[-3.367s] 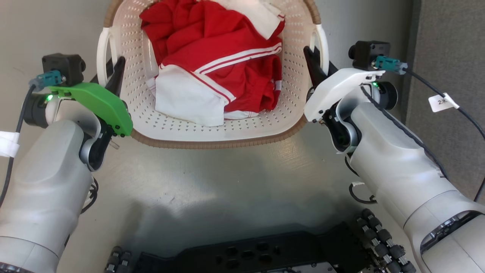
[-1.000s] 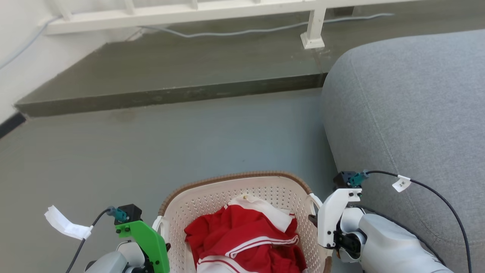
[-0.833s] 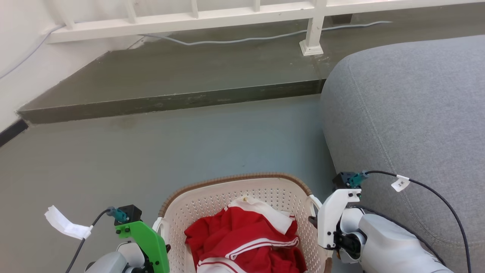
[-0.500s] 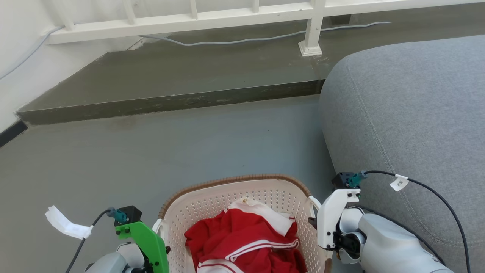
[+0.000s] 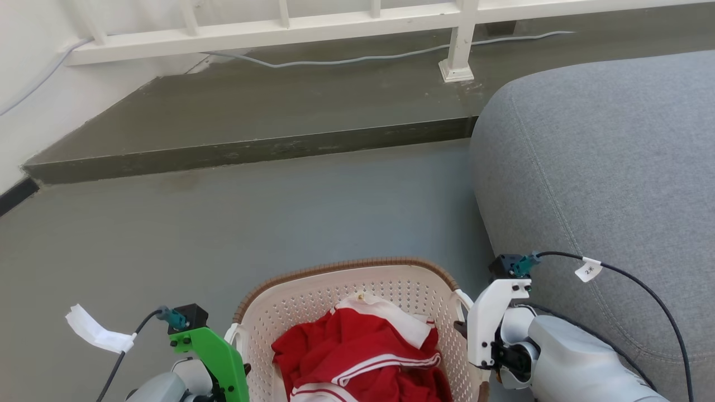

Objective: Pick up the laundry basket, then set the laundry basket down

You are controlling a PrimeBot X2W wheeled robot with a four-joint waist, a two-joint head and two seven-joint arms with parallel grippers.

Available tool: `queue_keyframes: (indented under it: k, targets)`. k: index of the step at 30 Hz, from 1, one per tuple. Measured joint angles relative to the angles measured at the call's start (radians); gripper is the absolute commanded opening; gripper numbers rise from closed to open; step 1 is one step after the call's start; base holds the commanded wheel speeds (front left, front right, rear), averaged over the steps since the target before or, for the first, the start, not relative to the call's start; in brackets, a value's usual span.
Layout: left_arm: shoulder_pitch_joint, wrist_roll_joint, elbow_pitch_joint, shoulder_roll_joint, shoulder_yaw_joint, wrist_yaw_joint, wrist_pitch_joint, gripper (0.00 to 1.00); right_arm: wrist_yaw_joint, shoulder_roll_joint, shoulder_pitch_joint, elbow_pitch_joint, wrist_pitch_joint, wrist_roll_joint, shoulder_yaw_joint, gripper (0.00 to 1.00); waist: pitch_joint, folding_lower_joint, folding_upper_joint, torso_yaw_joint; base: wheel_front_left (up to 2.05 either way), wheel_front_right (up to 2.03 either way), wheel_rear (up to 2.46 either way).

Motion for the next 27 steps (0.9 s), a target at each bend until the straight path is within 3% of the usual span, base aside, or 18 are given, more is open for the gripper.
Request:
queue_keyframes:
  k: [17, 27]
  targets:
    - [-0.002, -0.007, 0.003, 0.001, -0.008, 0.0, -0.014, 0.0, 0.0, -0.002, -0.007, -0.004, -0.006, 0.01, 0.015, 0.0, 0.021, 0.0, 0.0, -0.001, 0.0, 0.0, 0.0]
    - [-0.056, -0.002, -0.02, 0.012, -0.014, 0.001, -0.069, 0.0, 0.005, -0.008, -0.055, -0.007, -0.066, 0.011, 0.013, 0.0, 0.096, 0.0, 0.0, 0.002, 0.0, 0.0, 0.0]
